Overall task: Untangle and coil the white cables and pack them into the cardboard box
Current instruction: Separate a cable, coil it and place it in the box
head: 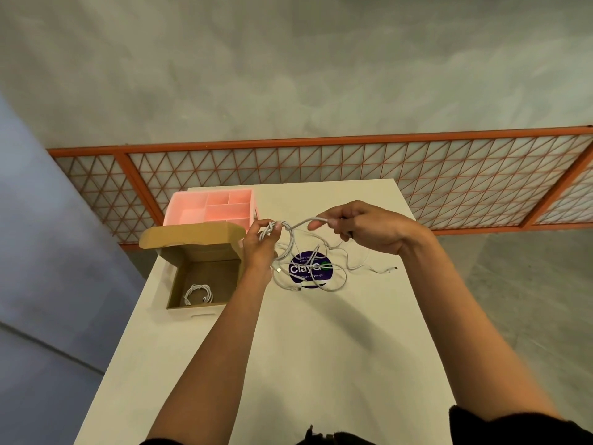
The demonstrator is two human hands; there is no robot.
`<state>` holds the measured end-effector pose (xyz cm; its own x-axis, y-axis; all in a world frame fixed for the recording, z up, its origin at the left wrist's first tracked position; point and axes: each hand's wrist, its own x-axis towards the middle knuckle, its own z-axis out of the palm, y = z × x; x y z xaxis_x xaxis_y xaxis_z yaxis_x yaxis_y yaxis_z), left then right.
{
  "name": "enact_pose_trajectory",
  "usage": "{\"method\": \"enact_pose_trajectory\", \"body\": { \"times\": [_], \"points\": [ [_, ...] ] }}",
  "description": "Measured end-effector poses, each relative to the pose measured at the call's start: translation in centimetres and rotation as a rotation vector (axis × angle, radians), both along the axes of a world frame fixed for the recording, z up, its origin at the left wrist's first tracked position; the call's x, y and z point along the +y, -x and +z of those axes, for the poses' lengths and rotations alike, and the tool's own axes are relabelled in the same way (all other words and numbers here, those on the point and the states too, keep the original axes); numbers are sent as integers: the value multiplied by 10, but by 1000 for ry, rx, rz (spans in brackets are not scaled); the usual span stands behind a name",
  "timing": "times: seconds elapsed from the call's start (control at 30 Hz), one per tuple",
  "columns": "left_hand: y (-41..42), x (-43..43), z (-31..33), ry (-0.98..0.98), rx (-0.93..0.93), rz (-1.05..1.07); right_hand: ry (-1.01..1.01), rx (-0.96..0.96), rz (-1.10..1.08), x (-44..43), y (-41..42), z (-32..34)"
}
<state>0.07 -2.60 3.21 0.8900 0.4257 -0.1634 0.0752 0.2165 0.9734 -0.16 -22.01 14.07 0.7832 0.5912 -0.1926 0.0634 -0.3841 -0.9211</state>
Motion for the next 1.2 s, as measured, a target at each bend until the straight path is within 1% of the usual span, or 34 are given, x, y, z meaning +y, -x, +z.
{"method": "enact_pose_trajectory", "body": {
  "times": [0.07, 0.13, 0.27, 0.37, 0.8, 0.87, 1.0, 1.03, 1.13, 1.2],
  "points": [
    [2, 3, 2, -15, 31, -42, -85, 86, -126, -2, -4, -2],
    [2, 4, 3, 3, 27, -89, -122, 129, -252, -3, -6, -4],
    [5, 3, 10, 74, -38, -181, -223, 138, -506, -3, -11, -16],
    [6, 1, 12, 145, -49, -239, -258, 160, -605, -6, -13, -19],
    [15, 9, 17, 44, -83, -595, -368, 276, -701, -19, -18, -27],
    [16, 8, 17, 11, -51, -612, -380, 289, -703, -20, -18, -29],
    [14, -2, 22, 45, 27, -571, -419, 321, -695, -19, -18, -33],
    [14, -3, 22, -10, 11, -569, -430, 329, -698, -19, -19, -34],
    [18, -7, 23, -291, -102, -592, -482, 355, -722, -18, -19, -37],
    [19, -10, 24, -336, -163, -580, -507, 373, -727, -20, -19, -40]
  ]
}}
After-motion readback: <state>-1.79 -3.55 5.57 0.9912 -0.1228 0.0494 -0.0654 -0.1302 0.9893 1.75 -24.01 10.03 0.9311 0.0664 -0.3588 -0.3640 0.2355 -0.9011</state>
